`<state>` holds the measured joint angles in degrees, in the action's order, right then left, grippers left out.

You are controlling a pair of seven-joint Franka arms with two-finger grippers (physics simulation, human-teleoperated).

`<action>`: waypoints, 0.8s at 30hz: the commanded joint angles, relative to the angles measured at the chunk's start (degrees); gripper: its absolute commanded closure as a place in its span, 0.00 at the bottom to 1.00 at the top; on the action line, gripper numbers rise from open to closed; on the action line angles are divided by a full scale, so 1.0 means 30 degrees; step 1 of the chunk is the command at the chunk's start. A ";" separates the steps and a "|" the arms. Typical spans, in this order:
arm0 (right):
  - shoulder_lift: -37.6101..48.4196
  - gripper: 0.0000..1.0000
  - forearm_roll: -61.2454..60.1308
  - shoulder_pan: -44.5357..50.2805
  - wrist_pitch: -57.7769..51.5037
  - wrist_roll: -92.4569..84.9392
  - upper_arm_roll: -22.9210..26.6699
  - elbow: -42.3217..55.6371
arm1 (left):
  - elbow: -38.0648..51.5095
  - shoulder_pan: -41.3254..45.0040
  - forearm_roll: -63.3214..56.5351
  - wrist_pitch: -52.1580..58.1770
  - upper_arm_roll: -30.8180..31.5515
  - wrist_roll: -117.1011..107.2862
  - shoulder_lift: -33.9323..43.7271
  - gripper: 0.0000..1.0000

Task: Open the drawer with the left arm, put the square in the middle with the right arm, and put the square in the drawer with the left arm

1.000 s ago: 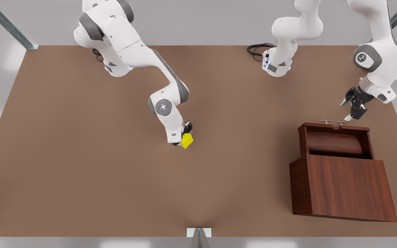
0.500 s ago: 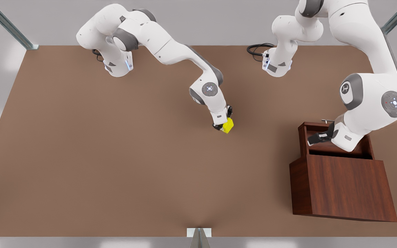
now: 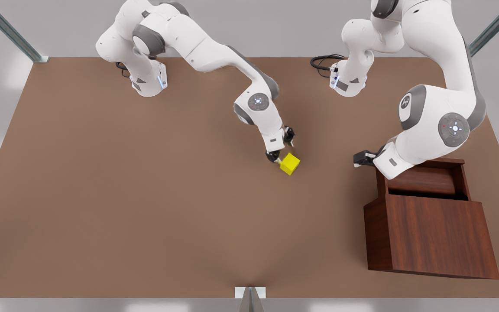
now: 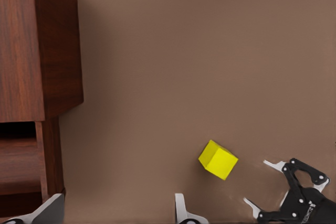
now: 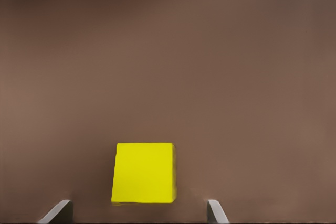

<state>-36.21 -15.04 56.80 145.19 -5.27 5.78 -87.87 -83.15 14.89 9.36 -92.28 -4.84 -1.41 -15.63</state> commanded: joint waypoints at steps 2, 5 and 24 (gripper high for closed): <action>0.2977 0.00 0.0005 -0.2690 -0.2531 -0.0087 -0.0022 -0.1965 | 0.0000 0.0077 0.0043 0.0000 0.0468 0.0059 -0.0123 0.00; 0.6439 0.00 0.0005 -0.8530 -0.9626 -0.1965 0.1147 -0.1939 | 0.0030 0.1744 -0.2411 -0.1695 0.1906 -0.0175 -0.1001 0.00; 0.8905 0.00 0.4603 -1.9606 -1.7750 0.0322 -0.1369 0.1164 | -0.9228 0.6844 -0.2770 -1.1893 0.1906 -0.0526 -0.1529 0.00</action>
<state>-9.59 -1.31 -2.17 91.86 -4.12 1.75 -83.45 -111.49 35.95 1.16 -129.24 0.88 -2.99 -20.78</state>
